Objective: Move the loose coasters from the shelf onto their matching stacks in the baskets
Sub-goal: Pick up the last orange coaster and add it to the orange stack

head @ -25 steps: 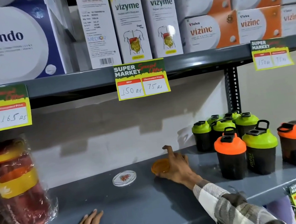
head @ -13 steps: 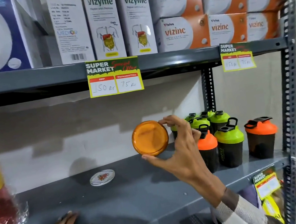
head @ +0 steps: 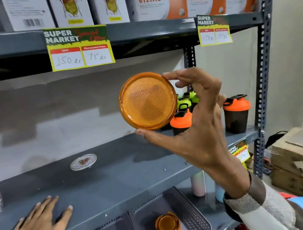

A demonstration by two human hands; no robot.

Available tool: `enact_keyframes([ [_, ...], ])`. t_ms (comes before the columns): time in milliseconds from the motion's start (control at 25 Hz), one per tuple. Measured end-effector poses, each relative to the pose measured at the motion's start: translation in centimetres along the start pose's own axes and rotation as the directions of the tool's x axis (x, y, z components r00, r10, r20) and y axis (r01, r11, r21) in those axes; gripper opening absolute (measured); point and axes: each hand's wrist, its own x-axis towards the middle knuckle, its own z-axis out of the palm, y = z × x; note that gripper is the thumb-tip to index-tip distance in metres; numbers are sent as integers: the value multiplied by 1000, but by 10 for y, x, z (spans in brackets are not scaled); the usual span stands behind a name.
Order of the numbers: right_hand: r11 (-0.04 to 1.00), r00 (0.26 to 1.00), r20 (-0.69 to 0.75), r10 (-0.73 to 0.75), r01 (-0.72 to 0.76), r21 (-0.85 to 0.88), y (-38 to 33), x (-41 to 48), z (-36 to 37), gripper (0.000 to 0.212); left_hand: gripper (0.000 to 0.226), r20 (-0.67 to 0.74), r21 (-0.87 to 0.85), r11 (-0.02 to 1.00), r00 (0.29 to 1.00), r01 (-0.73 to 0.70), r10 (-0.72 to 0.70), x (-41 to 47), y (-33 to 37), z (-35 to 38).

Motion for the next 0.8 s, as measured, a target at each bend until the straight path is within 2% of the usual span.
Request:
enact_keyframes([
  [160,1000,1000,-2,-5,5,30,2,-1,-4,95,95,-4,7,1000,1000,-3,3,-2,0,-1],
  [320,999,998,41,39,-39,4,4,-7,-2,96,87,9,0,1000,1000,-1,1,-6,2,-3],
  [480,987,969,199,147,-157,37,8,-26,2,100,89,51,1,1000,998,-27,27,-6,0,-5],
  [680,941,832,501,240,-325,90,14,-81,2,97,76,38,34,999,999,-32,31,-13,9,-12],
  [800,902,730,608,314,-429,50,19,-116,-3,90,74,41,26,999,999,-34,33,-13,13,-16],
])
